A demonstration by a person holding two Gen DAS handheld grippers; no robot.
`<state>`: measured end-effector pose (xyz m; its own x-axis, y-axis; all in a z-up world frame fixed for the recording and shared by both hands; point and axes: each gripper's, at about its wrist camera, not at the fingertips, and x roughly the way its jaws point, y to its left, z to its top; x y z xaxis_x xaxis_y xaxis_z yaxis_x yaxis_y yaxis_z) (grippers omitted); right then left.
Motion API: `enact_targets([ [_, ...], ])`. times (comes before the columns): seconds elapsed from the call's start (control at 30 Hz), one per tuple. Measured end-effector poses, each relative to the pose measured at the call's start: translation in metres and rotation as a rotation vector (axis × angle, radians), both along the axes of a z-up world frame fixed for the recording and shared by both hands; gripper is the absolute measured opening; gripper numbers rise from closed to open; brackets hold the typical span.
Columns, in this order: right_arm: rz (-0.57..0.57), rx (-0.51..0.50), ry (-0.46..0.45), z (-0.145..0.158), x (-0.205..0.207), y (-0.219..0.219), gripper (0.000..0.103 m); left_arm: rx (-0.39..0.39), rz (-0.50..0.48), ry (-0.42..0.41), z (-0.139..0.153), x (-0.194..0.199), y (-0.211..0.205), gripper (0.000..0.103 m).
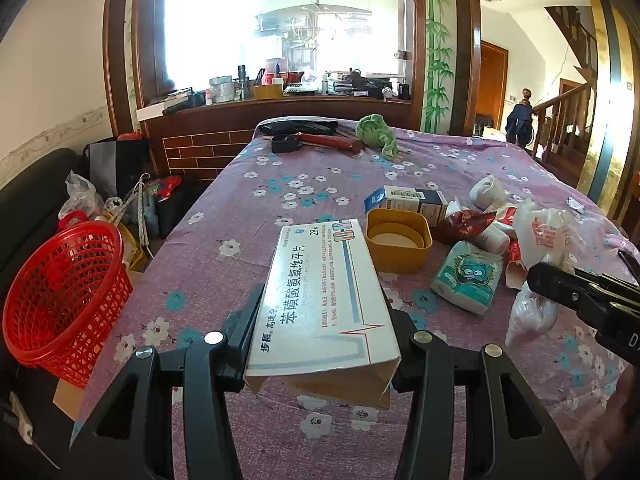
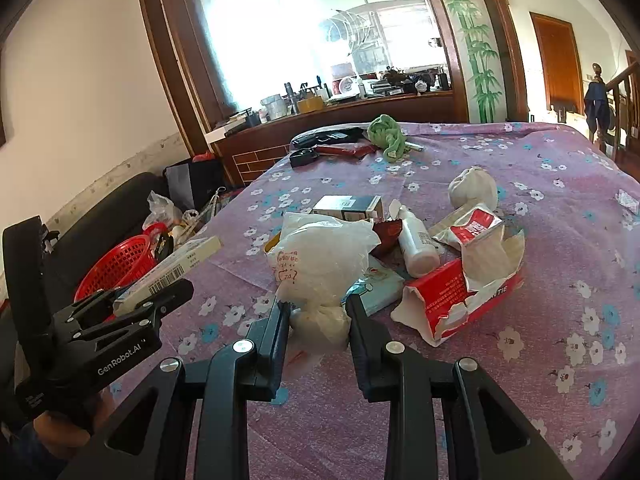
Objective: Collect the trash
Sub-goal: 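Lift the white box and white bag off the table with both grippers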
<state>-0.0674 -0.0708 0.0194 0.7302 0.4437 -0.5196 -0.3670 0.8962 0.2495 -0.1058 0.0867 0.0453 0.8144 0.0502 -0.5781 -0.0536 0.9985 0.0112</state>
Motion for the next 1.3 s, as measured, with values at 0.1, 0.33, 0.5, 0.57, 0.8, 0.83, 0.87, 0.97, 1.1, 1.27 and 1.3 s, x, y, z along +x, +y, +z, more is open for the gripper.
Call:
enact_targets([
  [0.1, 0.001, 0.000, 0.000, 0.0002, -0.0003, 0.0001, 0.031, 0.001, 0.003, 0.003, -0.0003, 0.0007, 0.0004, 0.048],
  [0.33, 0.002, 0.000, 0.001, 0.0003, -0.0002, 0.0005, 0.031, 0.000, 0.005, 0.005, -0.0003, 0.0016, 0.0009, 0.048],
  [0.5, 0.001, 0.000, 0.000, 0.0004, -0.0002, 0.0006, 0.031, 0.000, 0.007, 0.005, -0.0003, 0.0015, 0.0011, 0.048],
  [0.57, 0.002, 0.000, 0.000, 0.0006, -0.0003, 0.0006, 0.031, -0.001, 0.008, 0.004, -0.0006, 0.0024, 0.0012, 0.048],
  [0.8, 0.003, -0.001, 0.001, 0.0002, -0.0006, 0.0014, 0.031, -0.003, 0.009, 0.005, -0.0010, 0.0024, 0.0017, 0.048],
  [0.83, 0.003, -0.002, 0.000, 0.0001, -0.0007, 0.0015, 0.031, -0.002, 0.009, 0.006, -0.0008, 0.0025, 0.0020, 0.048],
  [0.87, 0.002, -0.001, -0.001, 0.0001, -0.0008, 0.0013, 0.031, -0.002, 0.010, 0.006, -0.0007, 0.0024, 0.0020, 0.048],
  [0.97, 0.005, -0.001, -0.001, -0.0006, -0.0006, 0.0024, 0.031, -0.001, 0.009, 0.006, -0.0007, 0.0025, 0.0020, 0.048],
  [1.1, 0.004, -0.001, -0.002, -0.0010, -0.0005, 0.0025, 0.031, -0.001, 0.011, 0.006, -0.0009, 0.0023, 0.0022, 0.048],
  [1.27, 0.004, -0.003, -0.003, -0.0010, -0.0008, 0.0021, 0.031, 0.001, 0.017, 0.007, -0.0010, 0.0018, 0.0032, 0.048],
  [1.3, 0.004, -0.004, -0.002, -0.0010, -0.0011, 0.0022, 0.031, 0.001, 0.017, 0.007, -0.0008, 0.0020, 0.0035, 0.048],
])
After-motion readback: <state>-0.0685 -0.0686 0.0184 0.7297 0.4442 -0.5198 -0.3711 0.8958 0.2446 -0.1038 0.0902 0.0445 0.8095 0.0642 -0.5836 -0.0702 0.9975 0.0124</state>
